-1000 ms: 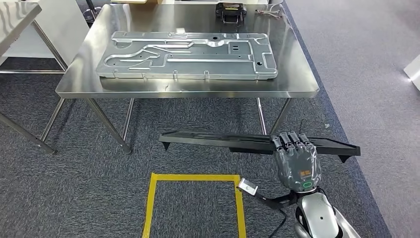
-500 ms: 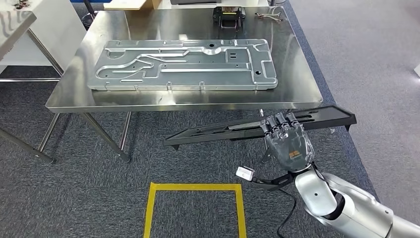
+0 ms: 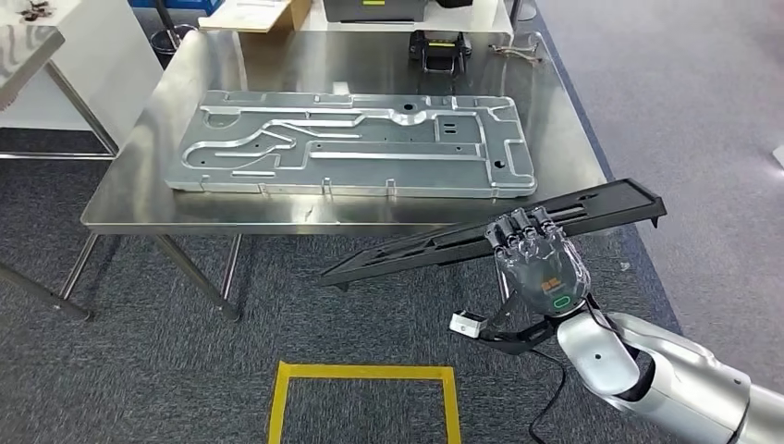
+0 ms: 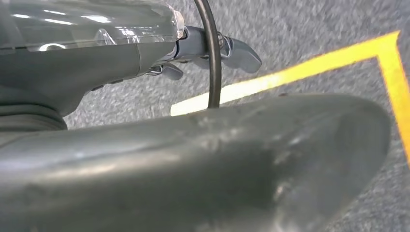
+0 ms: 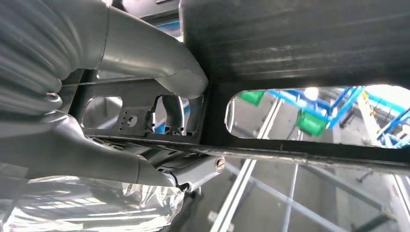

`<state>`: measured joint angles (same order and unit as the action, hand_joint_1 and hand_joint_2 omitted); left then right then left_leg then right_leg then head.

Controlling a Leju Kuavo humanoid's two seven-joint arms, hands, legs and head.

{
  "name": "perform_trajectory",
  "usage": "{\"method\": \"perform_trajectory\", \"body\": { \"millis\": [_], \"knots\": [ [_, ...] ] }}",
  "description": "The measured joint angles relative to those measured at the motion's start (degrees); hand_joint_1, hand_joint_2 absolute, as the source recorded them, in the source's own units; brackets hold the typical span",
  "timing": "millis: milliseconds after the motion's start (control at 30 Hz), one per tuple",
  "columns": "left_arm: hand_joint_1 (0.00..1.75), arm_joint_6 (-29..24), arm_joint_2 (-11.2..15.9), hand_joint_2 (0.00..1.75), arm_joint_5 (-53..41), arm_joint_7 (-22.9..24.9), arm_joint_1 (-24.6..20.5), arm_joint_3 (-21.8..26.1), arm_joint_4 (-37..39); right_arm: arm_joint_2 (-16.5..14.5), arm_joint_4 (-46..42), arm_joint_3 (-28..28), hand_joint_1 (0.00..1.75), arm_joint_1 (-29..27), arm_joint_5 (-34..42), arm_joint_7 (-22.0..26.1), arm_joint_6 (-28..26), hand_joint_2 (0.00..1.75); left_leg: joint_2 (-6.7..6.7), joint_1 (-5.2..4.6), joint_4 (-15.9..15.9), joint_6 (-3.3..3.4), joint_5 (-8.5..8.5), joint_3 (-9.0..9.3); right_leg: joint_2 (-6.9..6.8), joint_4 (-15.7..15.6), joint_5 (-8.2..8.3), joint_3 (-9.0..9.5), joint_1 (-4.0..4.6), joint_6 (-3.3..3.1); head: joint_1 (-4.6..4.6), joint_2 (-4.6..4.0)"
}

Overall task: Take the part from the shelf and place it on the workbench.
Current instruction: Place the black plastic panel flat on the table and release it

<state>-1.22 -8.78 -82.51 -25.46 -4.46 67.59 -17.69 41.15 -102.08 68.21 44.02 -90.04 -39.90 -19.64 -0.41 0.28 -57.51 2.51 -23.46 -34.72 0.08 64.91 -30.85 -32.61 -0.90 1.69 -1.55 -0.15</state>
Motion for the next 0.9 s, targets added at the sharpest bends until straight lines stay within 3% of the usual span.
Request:
{"method": "perform_trajectory", "body": {
  "millis": [67,100,133,167,233,300,333,433,500,567,633,667,700,733,800,833,867,900],
  "knots": [
    [0.00,0.0,0.0,0.00,0.0,0.0,-0.1,-0.2,0.0,1.1,-0.8,0.9,1.75,2.7,0.0,0.0,0.1,1.75,0.00,-0.06,0.1,0.29,-0.65,0.65,0.01,6.7,-3.02,-4.93,0.03,0.38,0.00,0.00],
    [0.00,0.0,0.0,0.00,0.1,0.0,-0.1,-0.4,0.0,1.6,-1.3,1.3,1.75,4.0,0.0,0.0,0.1,1.75,-0.01,-0.07,0.1,0.31,-1.06,1.02,0.00,8.7,-4.25,-6.91,0.00,0.51,0.01,0.00],
    [0.00,0.0,0.0,0.00,0.1,0.0,-0.1,-0.5,0.0,2.1,-1.9,1.7,1.75,5.2,0.0,0.0,0.1,1.75,-0.04,-0.06,0.1,0.28,-1.55,1.58,-0.01,8.9,-4.38,-7.99,-0.02,0.58,0.01,0.00],
    [0.00,0.0,0.0,0.00,0.0,0.0,0.0,-0.5,0.0,2.5,-2.5,1.9,1.75,6.2,0.0,0.0,0.2,1.75,-0.08,-0.04,0.1,0.21,-2.11,2.31,-0.03,7.2,-3.07,-8.08,-0.05,0.60,0.01,0.00],
    [0.00,0.0,-0.1,0.00,0.0,0.0,0.0,-0.7,0.1,3.1,-3.3,2.3,1.75,7.8,0.0,0.0,0.2,1.75,-0.17,-0.04,0.0,-0.07,-3.35,3.96,-0.10,0.0,2.91,-6.46,-0.15,0.45,0.02,0.00],
    [0.00,0.0,-0.1,0.00,0.0,0.0,0.0,-0.7,0.3,3.6,-3.7,2.7,1.75,8.9,0.0,0.0,0.3,1.75,-0.34,-0.20,-0.3,-0.68,-4.61,4.86,-0.15,-5.3,6.79,-5.20,0.03,-0.10,0.02,0.00],
    [0.00,0.0,-0.1,0.00,0.0,0.0,-0.1,-0.7,0.3,3.8,-3.9,2.8,1.75,9.1,0.0,0.0,0.3,1.75,-0.37,-0.29,-0.5,-1.09,-5.05,5.12,-0.11,-6.3,7.37,-5.03,0.12,-0.48,0.01,0.00],
    [0.00,-0.1,-0.1,0.00,0.0,-0.1,-0.2,-0.7,0.3,4.1,-4.6,3.0,1.75,10.0,0.0,0.0,0.7,1.75,-0.23,-0.30,-1.4,-2.14,-6.00,5.60,0.07,-6.6,6.80,-3.92,0.02,-1.79,-0.02,0.00],
    [0.00,-0.1,0.0,0.00,0.0,-0.1,-0.4,-0.7,0.3,4.4,-5.6,3.1,1.75,11.5,0.0,0.0,1.2,1.75,-0.06,-0.13,-5.6,-2.65,-7.21,3.52,0.12,-6.7,6.33,-2.87,-0.10,-2.53,-0.03,0.00],
    [0.00,-0.1,-0.1,0.00,0.0,-0.1,-0.5,-0.8,0.4,4.8,-7.2,2.9,1.75,13.1,0.0,0.1,0.7,1.75,0.03,0.03,-13.1,-3.02,-9.77,-1.18,0.17,-6.7,5.50,-2.08,-0.02,-2.90,-0.04,0.00],
    [0.00,-0.1,-0.1,0.00,0.0,-0.1,-0.4,-0.8,0.4,4.7,-9.1,0.7,1.75,11.6,0.0,2.5,-2.8,1.75,0.04,0.09,-16.8,-3.08,-11.75,-4.73,0.14,-6.8,4.37,-0.78,0.15,-2.92,-0.04,0.00],
    [0.00,-0.1,-0.1,0.00,0.1,-0.1,-0.2,-0.9,0.4,3.3,-10.2,-2.1,1.75,8.1,0.0,5.7,-6.2,1.75,0.10,0.10,-15.8,-2.95,-11.19,-5.09,-0.02,-6.9,3.71,0.21,0.31,-2.95,-0.04,0.00],
    [0.00,-0.2,-0.1,0.00,0.3,-0.1,0.0,-0.9,0.4,-0.2,-11.4,-6.1,1.75,2.8,0.0,10.9,-10.0,1.75,0.17,0.12,-13.0,-2.76,-9.21,-4.53,-0.18,-7.0,3.02,1.38,0.56,-3.07,-0.04,0.00],
    [0.00,-0.3,-0.1,0.00,0.4,-0.1,0.3,-1.0,0.5,-6.0,-12.5,-11.1,1.75,-4.2,0.0,18.8,-13.7,1.75,0.24,0.02,-9.1,-2.39,-5.90,-3.60,-0.20,-7.2,2.30,2.38,0.77,-3.20,-0.02,0.00],
    [0.00,-0.5,0.0,0.00,0.7,-0.1,0.4,-1.1,0.6,-20.0,-14.4,-23.0,1.75,-17.5,0.2,42.3,-18.4,1.75,0.07,-0.65,-3.2,-1.33,-0.66,-2.38,-0.16,-7.1,0.97,3.53,0.94,-2.95,-0.16,0.00],
    [0.00,-0.6,0.0,0.00,0.8,-0.1,0.3,-1.2,0.6,-25.9,-15.2,-30.3,1.75,-22.3,0.4,56.4,-19.4,1.75,-0.13,-1.01,-1.9,-0.86,0.66,-2.23,-0.31,-7.1,0.44,3.65,0.80,-2.57,-0.26,0.00],
    [0.00,-0.7,-0.1,0.00,0.9,-0.1,0.2,-1.3,0.7,-30.1,-15.7,-37.6,1.75,-25.8,0.5,68.1,-19.9,1.75,-0.46,-1.24,-1.6,-0.56,0.65,-2.23,-0.66,-7.1,0.05,3.86,0.74,-2.12,-0.38,0.00],
    [0.00,-0.7,-0.2,0.00,1.0,-0.2,0.3,-1.4,0.8,-33.1,-16.0,-45.0,1.75,-28.6,0.6,76.1,-20.1,1.75,-0.67,-1.08,-1.3,-0.43,0.58,-1.87,-1.03,-7.3,-0.30,4.19,0.81,-1.73,-0.42,0.01]
  ]
}}
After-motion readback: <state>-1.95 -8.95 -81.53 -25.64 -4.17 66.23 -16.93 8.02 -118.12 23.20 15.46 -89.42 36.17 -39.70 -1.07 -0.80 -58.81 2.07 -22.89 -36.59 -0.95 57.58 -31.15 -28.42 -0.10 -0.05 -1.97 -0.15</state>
